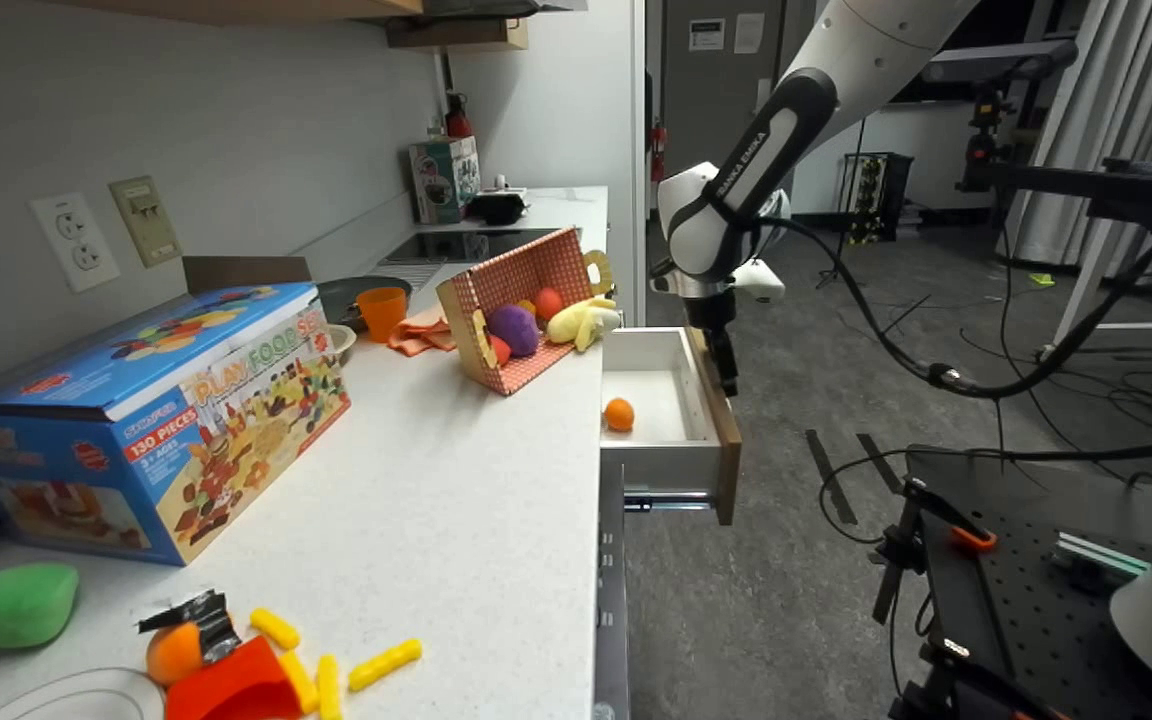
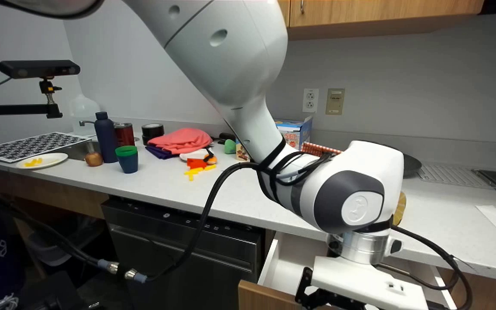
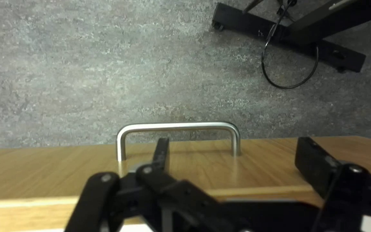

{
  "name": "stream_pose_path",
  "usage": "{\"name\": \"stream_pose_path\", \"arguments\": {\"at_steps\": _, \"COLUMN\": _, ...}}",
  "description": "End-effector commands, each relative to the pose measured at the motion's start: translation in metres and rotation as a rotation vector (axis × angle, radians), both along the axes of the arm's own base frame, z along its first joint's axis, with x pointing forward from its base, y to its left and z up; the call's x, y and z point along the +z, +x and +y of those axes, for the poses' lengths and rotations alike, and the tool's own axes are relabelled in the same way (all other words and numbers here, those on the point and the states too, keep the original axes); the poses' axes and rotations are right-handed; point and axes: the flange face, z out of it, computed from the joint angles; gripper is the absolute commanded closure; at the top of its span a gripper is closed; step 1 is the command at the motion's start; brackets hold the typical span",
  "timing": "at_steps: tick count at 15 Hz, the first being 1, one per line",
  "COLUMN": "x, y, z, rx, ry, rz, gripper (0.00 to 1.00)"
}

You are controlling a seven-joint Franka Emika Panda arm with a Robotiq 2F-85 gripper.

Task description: Open the drawer and put some of the plush toys from the basket in the drawer and close it

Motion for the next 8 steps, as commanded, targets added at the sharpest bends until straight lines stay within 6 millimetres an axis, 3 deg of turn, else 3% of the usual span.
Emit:
{"name": "stream_pose_path", "arguments": {"at_steps": 1, "x": 0.017, "y": 0.03, "z": 0.019, "rx": 0.033, "ry": 0.018, "rz": -0.075, "gripper": 0.0}}
{"name": "stream_pose_path", "arguments": {"at_steps": 8, "x": 0.037, "y": 0.073, "z": 0.053, "rx": 0.042, "ry": 0.078, "rz": -0.169, "gripper": 0.0}}
